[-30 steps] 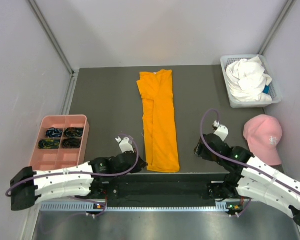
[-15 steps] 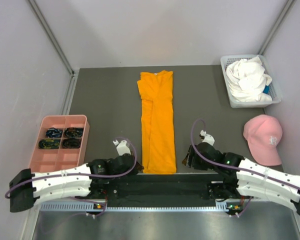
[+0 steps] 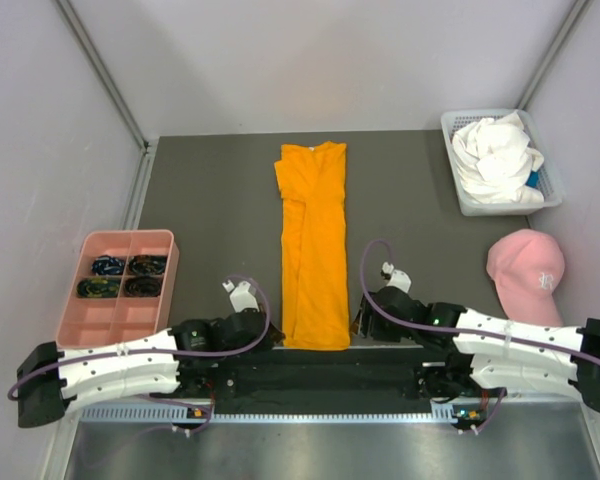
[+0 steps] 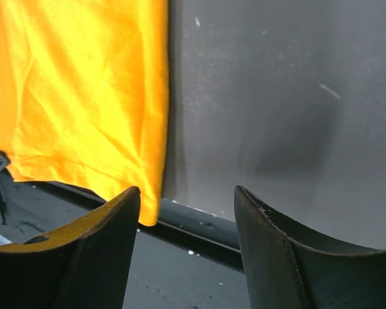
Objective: Fold and stack the t-shirts
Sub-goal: Grab the bottom of the folded rectangular tshirt with both arms
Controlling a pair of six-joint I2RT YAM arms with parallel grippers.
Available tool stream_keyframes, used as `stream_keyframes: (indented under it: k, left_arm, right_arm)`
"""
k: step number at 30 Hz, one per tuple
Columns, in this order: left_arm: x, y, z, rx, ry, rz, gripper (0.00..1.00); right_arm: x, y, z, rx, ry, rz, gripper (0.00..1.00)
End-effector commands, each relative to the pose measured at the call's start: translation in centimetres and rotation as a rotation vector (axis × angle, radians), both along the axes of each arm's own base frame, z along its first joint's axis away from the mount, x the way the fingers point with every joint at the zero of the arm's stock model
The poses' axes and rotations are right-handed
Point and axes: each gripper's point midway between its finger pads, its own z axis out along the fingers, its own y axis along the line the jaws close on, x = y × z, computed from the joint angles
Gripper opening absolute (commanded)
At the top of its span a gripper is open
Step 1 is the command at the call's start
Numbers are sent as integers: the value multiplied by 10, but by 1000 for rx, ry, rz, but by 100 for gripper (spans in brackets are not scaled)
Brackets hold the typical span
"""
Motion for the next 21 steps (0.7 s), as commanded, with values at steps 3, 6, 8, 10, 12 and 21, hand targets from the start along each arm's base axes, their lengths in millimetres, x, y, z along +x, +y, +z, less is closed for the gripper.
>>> stream_keyframes:
  k: [3, 6, 8, 10, 12, 21]
  left_arm:
    - [0, 6, -6, 24, 12, 28, 0]
    - [0, 4, -7, 18, 13, 23, 0]
    - [-1, 4, -8, 18, 16, 21, 0]
    - [-1, 3, -8, 18, 16, 17, 0]
    - [-1, 2, -8, 19, 18, 14, 0]
    - [-1, 0, -9, 28, 14, 2, 0]
  right_arm:
    - [1, 28, 22, 102, -25, 5, 61]
    - [-5, 30, 21, 104, -20, 10, 60]
    - [-8, 32, 21, 107, -14, 13, 60]
    - [-11, 34, 20, 111, -11, 17, 60]
    - [-13, 36, 19, 113, -7, 16, 60]
    - [-18, 46, 17, 124, -2, 21, 57]
